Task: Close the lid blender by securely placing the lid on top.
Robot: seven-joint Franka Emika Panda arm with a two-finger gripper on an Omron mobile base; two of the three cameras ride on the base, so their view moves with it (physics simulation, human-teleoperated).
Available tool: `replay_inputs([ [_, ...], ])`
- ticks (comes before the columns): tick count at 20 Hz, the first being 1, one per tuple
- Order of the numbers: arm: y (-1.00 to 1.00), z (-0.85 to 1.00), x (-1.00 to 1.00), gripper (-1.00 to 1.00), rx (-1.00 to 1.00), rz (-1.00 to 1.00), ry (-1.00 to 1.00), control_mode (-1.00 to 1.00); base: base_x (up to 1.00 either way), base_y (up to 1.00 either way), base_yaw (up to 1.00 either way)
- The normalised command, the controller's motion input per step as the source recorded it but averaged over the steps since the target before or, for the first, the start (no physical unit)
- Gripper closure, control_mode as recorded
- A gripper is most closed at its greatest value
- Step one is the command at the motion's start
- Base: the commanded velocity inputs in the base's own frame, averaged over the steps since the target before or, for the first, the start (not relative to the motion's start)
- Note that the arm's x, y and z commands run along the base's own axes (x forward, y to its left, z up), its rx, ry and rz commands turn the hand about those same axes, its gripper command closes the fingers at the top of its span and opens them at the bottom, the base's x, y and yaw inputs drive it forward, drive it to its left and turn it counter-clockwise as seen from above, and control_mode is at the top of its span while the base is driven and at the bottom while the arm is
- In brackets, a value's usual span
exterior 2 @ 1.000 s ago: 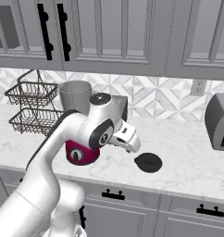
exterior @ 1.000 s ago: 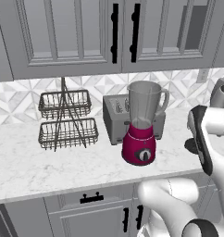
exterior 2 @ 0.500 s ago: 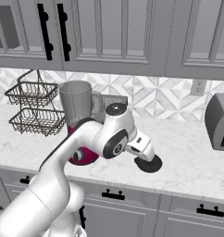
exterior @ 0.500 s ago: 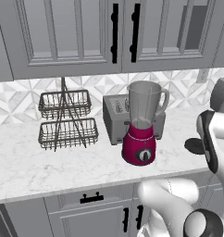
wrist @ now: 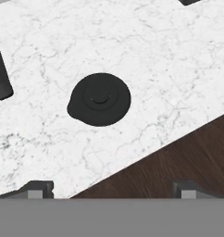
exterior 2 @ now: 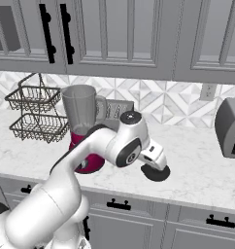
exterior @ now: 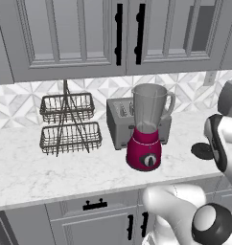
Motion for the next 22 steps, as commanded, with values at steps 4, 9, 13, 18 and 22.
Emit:
replay_inputs([
  [4, -0.01, -0.22, 0.27, -1.0, 0.0, 0.02, 0.02, -1.0, 0.0, 0.0, 0.0],
  [9, -0.01, -0.3, 0.26, -1.0, 0.0, 0.04, 0.03, -1.0, 0.0, 0.0, 0.0],
  [13, -0.04, -0.29, 0.25, -1.0, 0.0, 0.04, 0.04, -1.0, 0.0, 0.0, 0.0],
  [18, -0.05, -0.29, 0.25, -1.0, 0.0, 0.04, 0.04, -1.0, 0.0, 0.0, 0.0],
  [22, -0.11, -0.28, 0.2, -1.0, 0.0, 0.03, 0.03, -1.0, 0.0, 0.0, 0.0],
])
